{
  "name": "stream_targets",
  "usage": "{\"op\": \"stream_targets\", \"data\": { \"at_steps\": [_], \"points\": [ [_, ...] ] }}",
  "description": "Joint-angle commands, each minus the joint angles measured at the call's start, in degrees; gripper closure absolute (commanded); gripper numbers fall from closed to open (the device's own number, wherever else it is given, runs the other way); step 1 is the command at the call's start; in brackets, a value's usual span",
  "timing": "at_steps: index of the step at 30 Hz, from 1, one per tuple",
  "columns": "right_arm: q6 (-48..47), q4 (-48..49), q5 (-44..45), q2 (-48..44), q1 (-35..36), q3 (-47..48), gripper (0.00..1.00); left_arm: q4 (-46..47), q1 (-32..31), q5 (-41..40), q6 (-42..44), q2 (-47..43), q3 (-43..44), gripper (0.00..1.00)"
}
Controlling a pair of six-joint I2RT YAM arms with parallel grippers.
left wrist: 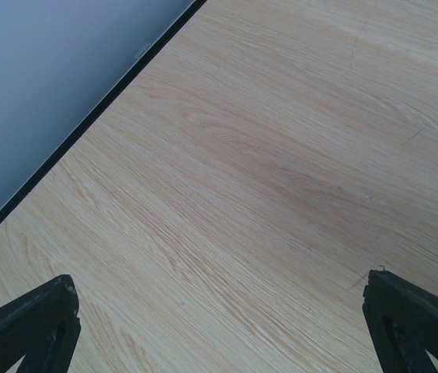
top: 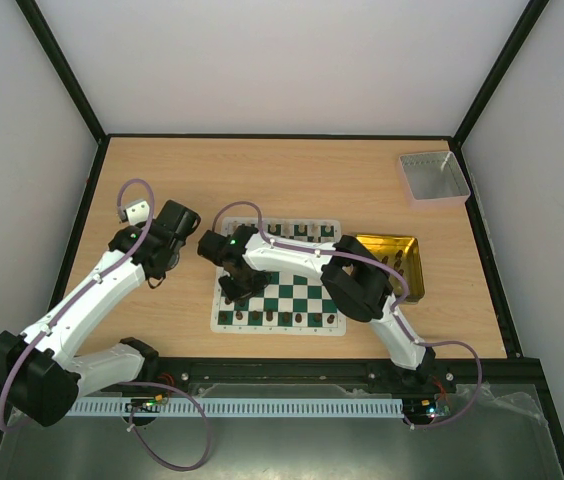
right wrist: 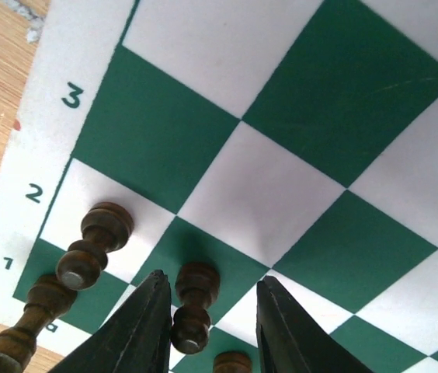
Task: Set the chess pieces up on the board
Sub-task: Place the chess piece on the chessboard.
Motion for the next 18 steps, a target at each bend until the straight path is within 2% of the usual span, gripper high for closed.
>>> {"op": "stream_targets", "data": {
  "at_steps": [1,6,12,18],
  "points": [
    [0.96,-2.7,3.91,-1.56,-0.18,1.16,0.71,-0.08,-0.35,-0.59,0.66,-0.55,0.14,0.01],
    [1.02,-1.24,4.03,-3.85,-1.3,-0.18,0.72,0.2,-0.35,-0.33,0.97,-0.3,0.03,0.01],
    [1.63,2.74,-0.85,-6.94,-4.14,-4.39,0.72,0.46,-0.35,-0.19,1.19,-0.02,-0.06,0.01],
    [2.03,4.09,-2.0,-8.29,-5.3,-6.49,0.73,0.67,-0.26,0.0,1.36,0.24,-0.12,0.01]
  ]
}}
